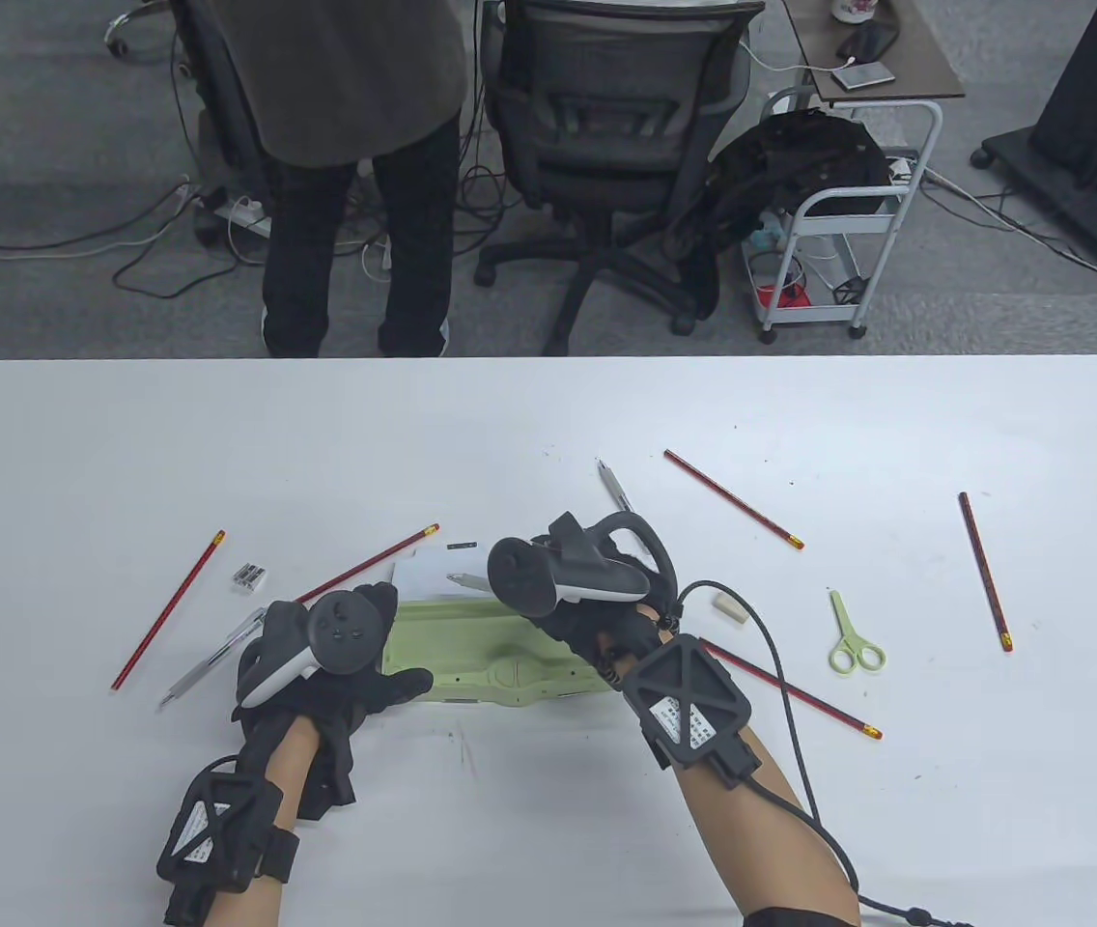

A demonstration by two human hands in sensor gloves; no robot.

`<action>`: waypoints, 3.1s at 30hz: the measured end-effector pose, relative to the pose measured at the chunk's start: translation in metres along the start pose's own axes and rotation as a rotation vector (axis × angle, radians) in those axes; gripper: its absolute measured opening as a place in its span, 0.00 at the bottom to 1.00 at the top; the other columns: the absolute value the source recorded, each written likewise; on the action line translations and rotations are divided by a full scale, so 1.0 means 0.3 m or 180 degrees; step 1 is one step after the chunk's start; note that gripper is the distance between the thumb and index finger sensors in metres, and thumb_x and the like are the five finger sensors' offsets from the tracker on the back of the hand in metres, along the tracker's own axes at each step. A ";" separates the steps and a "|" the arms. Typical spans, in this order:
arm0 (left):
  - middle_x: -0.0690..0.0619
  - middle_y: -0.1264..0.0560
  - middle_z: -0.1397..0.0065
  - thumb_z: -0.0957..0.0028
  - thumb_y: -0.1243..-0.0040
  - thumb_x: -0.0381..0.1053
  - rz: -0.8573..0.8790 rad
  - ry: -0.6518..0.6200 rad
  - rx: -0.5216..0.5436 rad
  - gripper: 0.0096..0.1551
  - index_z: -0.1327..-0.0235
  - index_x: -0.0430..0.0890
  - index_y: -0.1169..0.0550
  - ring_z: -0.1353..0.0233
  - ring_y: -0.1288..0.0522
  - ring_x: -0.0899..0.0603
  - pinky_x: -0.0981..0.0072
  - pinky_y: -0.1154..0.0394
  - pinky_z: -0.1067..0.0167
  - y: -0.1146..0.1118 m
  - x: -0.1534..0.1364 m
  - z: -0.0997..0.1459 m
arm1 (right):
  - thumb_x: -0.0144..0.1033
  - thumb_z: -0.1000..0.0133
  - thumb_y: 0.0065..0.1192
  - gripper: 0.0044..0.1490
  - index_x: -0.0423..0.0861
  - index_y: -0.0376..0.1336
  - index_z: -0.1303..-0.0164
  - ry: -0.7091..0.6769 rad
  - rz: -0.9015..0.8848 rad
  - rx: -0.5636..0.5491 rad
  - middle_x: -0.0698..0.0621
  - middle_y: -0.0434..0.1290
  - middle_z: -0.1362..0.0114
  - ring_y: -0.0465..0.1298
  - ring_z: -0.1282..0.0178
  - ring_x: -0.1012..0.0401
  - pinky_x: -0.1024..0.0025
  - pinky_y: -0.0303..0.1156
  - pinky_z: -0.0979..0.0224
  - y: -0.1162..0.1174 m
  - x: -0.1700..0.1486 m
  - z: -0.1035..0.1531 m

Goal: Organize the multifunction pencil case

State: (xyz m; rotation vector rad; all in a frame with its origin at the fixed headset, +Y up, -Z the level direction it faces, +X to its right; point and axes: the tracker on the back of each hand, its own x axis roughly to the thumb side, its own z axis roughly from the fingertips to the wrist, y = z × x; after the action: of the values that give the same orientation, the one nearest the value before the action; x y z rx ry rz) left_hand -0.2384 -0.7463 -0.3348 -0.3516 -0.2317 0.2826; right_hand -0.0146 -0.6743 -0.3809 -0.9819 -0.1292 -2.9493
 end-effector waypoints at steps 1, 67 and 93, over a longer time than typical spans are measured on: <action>0.36 0.49 0.10 0.57 0.43 0.70 0.0004 -0.0005 0.0005 0.65 0.15 0.41 0.52 0.15 0.51 0.22 0.22 0.47 0.29 0.000 -0.001 0.000 | 0.42 0.47 0.64 0.27 0.48 0.68 0.37 -0.0013 0.0010 0.0025 0.43 0.73 0.32 0.76 0.35 0.45 0.44 0.71 0.27 0.010 0.004 -0.008; 0.37 0.48 0.10 0.58 0.41 0.70 -0.0011 -0.0002 -0.0035 0.65 0.14 0.42 0.52 0.15 0.51 0.23 0.22 0.48 0.29 0.006 -0.008 0.003 | 0.39 0.53 0.75 0.23 0.50 0.73 0.48 -0.0081 0.0794 -0.0099 0.47 0.79 0.40 0.81 0.42 0.48 0.47 0.76 0.32 0.094 0.071 -0.060; 0.37 0.48 0.10 0.58 0.41 0.70 -0.0014 0.0003 -0.0056 0.65 0.14 0.42 0.52 0.15 0.51 0.23 0.22 0.48 0.29 0.008 -0.008 0.001 | 0.47 0.47 0.64 0.35 0.43 0.67 0.32 0.1582 0.0224 0.0239 0.40 0.75 0.31 0.79 0.35 0.42 0.42 0.75 0.31 0.018 -0.399 -0.017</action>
State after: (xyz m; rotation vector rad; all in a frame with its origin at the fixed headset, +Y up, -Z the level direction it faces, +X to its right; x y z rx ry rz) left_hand -0.2412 -0.7448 -0.3358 -0.3686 -0.2340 0.2761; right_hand 0.0785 -0.6799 -0.4563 -0.2207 -0.1826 -2.9886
